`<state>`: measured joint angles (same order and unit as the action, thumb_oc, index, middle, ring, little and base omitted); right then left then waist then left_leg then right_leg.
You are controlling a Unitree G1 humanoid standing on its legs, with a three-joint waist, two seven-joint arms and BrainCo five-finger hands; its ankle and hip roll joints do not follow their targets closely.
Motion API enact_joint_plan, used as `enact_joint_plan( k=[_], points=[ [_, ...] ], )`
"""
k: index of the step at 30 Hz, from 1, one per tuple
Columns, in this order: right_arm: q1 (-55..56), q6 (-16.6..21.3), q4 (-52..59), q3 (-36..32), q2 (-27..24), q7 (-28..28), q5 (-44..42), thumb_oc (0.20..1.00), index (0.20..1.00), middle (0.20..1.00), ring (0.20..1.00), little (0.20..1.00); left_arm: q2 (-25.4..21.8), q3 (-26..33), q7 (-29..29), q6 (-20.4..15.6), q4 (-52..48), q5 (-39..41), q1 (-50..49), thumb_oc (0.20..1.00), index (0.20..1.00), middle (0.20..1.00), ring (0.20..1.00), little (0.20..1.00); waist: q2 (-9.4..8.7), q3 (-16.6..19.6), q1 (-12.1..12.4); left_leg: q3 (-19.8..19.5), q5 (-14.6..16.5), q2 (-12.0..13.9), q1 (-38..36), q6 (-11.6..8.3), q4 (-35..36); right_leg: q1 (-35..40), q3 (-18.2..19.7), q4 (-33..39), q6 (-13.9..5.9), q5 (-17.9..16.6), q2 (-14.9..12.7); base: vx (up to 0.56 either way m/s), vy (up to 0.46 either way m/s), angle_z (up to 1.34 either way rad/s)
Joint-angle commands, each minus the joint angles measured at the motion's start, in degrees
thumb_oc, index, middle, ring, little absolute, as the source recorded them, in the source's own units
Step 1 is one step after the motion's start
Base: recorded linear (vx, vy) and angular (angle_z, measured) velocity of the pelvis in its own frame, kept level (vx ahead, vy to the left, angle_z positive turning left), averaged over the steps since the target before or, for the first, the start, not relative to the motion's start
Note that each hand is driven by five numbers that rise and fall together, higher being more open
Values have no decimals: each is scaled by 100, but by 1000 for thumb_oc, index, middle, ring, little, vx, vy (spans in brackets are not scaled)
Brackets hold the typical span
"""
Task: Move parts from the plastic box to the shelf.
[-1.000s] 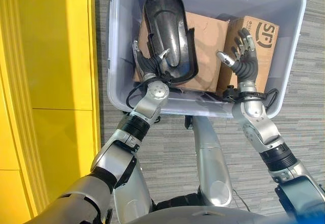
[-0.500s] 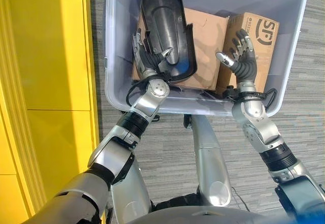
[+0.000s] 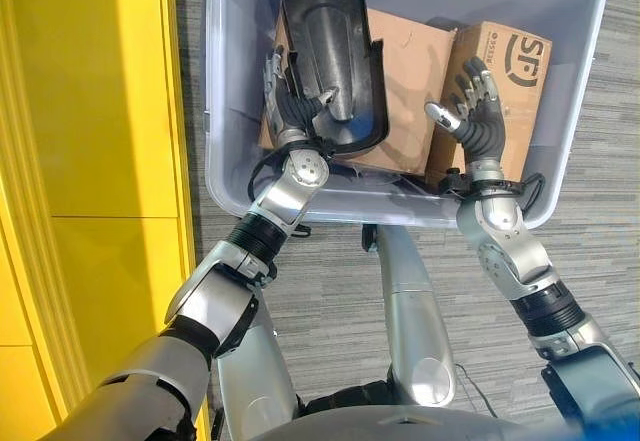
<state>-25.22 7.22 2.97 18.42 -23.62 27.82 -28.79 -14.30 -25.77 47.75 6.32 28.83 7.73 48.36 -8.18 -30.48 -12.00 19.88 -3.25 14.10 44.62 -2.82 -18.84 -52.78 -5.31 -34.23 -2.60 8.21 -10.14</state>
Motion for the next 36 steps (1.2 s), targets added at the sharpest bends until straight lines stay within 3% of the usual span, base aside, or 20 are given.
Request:
enact_joint_plan(
  k=[1, 16, 31, 33, 36],
  points=[
    [-167, 191, 375, -182, -283, 24, -142, 1000, 1000, 1000, 1000, 1000, 696, -554, -1291, 216, 1071, 566, -98, 200, 200, 200, 200, 200, 11, 69, -414, -24, 874, 189, 74, -307, -1134, -38, -89, 520, -44, -563, 652, 0, 0, 0],
    [-177, 221, 325, -120, -141, 185, -99, 1000, 1000, 1000, 1000, 1000, 1010, -339, -666, 140, 971, 1171, -273, 200, 200, 200, 200, 200, -36, 69, -380, -67, 827, 169, 95, -325, -1070, -28, -109, 600, -58, -613, 663, -2, -6, 0],
    [-162, 167, 344, -69, -59, 275, -151, 1000, 1000, 1000, 1000, 1000, 1068, -301, -622, 154, 667, 1305, -420, 200, 200, 200, 200, 200, -49, 69, -297, -103, 746, 140, 89, -340, -934, 13, -164, 700, -82, -666, 637, -1, -2, 0],
    [-136, 120, 375, -84, -65, 254, -179, 1000, 1000, 1000, 1000, 1000, 1050, -363, -740, 192, 564, 1304, -418, 1000, 1000, 1000, 1000, 1000, -50, 69, -298, -96, 716, 132, 62, -346, -882, 37, -172, 737, -88, -691, 635, 0, 0, 0],
    [-108, 113, 379, -78, -68, 233, -161, 1000, 1000, 1000, 1000, 1000, 1070, -468, -917, 223, 400, 1405, -476, 1000, 1000, 1000, 1000, 1000, -33, 69, -288, -81, 676, 123, 26, -354, -799, 60, -174, 794, -90, -715, 630, 0, 0, 0]
  ],
)
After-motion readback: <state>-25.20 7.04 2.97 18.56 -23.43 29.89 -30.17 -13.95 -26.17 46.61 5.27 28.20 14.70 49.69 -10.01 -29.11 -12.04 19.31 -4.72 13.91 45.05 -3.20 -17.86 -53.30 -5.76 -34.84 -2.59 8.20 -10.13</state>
